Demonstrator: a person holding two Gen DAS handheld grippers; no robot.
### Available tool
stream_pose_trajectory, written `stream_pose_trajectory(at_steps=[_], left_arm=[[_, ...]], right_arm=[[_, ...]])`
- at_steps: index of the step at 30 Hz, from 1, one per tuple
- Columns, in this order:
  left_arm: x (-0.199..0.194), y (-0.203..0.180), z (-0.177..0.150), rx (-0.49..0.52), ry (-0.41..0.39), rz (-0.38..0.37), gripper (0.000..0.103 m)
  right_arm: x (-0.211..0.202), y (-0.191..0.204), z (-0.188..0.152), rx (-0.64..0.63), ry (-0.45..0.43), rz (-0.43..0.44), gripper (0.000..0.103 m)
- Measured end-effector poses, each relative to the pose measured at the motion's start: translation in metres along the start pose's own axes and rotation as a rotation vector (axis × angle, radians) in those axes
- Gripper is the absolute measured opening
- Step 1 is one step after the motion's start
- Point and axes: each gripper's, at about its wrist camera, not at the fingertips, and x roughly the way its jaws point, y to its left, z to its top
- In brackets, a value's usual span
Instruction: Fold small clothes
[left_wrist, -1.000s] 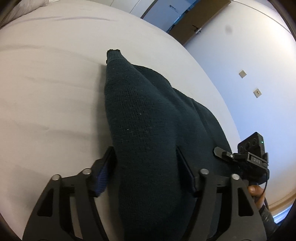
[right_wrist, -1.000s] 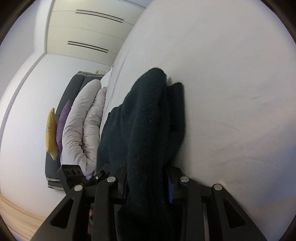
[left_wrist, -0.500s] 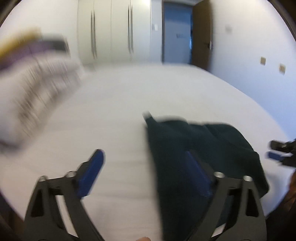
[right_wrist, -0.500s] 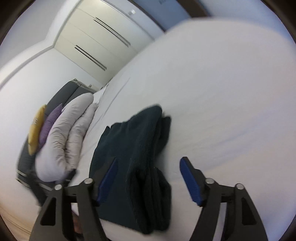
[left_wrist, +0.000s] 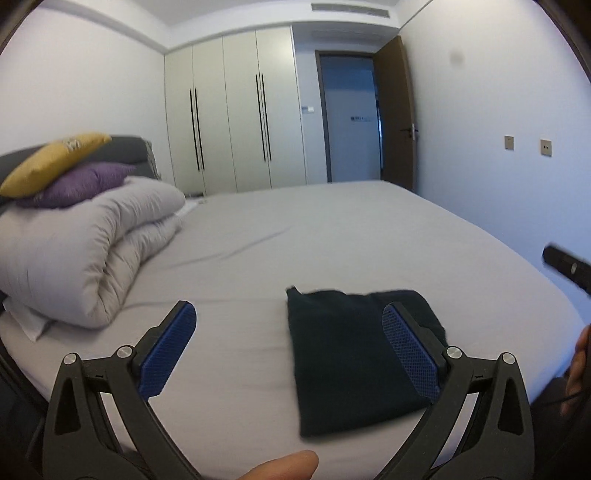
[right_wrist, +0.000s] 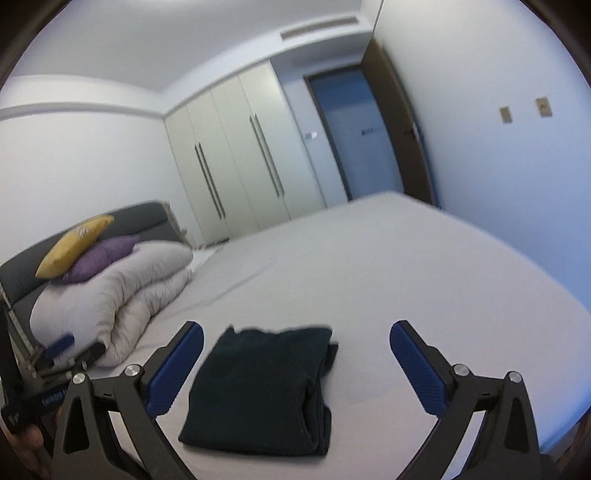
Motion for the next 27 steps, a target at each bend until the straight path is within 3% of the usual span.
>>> stream_pose_trajectory(at_steps=[2, 4, 6, 8, 9, 12, 13, 15, 16, 17, 19, 27], left_arm=[[0.001, -0.001, -0.004, -0.020, 0.038, -0.013, 0.103], [0.003, -0.002, -0.011, -0.044, 0.078, -0.029, 0.103], [0.011, 0.001, -0.022, -0.086, 0.132, -0.063, 0.103], [0.020, 0.004, -0.032, -0.099, 0.154, -0.069, 0.103], [0.025, 0.007, -0.036, -0.102, 0.165, -0.076, 0.103], [0.030, 0.011, -0.044, -0.116, 0.177, -0.088, 0.103], [0.032, 0.013, -0.046, -0.122, 0.180, -0.091, 0.103], [0.038, 0.019, -0.049, -0.137, 0.189, -0.096, 0.103], [0.040, 0.020, -0.051, -0.142, 0.191, -0.097, 0.103], [0.044, 0.023, -0.053, -0.147, 0.194, -0.097, 0.103], [0.049, 0.024, -0.055, -0.157, 0.199, -0.101, 0.103], [0.067, 0.020, -0.067, -0.166, 0.238, -0.132, 0.103]], right_arm=[[-0.009, -0.002, 0.007, 0.028, -0.016, 0.008, 0.103], [-0.006, -0.002, 0.011, 0.052, 0.052, 0.104, 0.103], [0.015, -0.004, 0.008, 0.099, 0.158, 0.217, 0.092], [0.042, -0.006, -0.002, 0.167, 0.232, 0.306, 0.087], [0.069, -0.009, -0.013, 0.217, 0.309, 0.341, 0.085], [0.135, -0.021, -0.047, 0.375, 0.478, 0.443, 0.070], [0.153, -0.026, -0.060, 0.421, 0.533, 0.453, 0.063], [0.180, -0.039, -0.087, 0.510, 0.600, 0.421, 0.061], [0.189, -0.050, -0.099, 0.557, 0.620, 0.404, 0.050], [0.196, -0.060, -0.108, 0.602, 0.632, 0.395, 0.024], [0.205, -0.083, -0.126, 0.707, 0.652, 0.382, 0.000], [0.201, -0.088, -0.140, 0.746, 0.638, 0.380, 0.000]])
